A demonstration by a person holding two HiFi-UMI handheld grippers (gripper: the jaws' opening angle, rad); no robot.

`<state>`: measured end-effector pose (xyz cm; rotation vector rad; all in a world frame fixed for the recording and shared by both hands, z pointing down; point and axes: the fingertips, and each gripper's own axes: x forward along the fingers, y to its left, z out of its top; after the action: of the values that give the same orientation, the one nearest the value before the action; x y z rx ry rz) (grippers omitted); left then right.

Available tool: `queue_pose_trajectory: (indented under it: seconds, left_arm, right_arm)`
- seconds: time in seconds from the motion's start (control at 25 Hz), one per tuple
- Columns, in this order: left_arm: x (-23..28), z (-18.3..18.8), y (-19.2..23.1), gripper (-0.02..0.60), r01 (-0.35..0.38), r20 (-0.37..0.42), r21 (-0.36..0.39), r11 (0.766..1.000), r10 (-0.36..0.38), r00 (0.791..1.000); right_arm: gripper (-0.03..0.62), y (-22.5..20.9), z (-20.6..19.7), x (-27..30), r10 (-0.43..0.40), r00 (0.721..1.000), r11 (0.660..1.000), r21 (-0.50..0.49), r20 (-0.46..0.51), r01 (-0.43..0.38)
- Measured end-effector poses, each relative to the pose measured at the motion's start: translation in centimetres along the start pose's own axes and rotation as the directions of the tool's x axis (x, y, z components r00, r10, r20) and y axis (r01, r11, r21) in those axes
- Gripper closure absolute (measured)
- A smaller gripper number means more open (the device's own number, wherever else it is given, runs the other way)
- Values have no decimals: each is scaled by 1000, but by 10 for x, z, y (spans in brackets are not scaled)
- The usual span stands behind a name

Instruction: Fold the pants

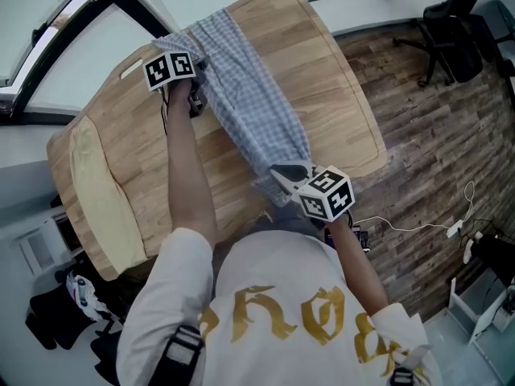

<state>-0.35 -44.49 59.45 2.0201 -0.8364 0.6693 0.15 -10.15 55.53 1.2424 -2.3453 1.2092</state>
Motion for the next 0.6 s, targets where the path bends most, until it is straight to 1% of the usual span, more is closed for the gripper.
queue_pose_trajectory:
  seconds: [0.32, 0.48, 0.6]
  left_arm:
    - [61, -6, -49, 538, 12, -75, 60, 998, -7, 997]
    - [89, -8, -70, 538, 11, -111, 99, 995, 0, 994]
    - [109, -15, -78, 538, 4, -144, 119, 993, 13, 989]
  right_arm:
    - [566, -56, -10, -31, -50, 999, 995, 88, 7, 49]
    - [566, -83, -18, -40, -67, 997, 993, 99, -22, 69]
    - [566, -103, -29, -45, -84, 995, 988, 123, -46, 89]
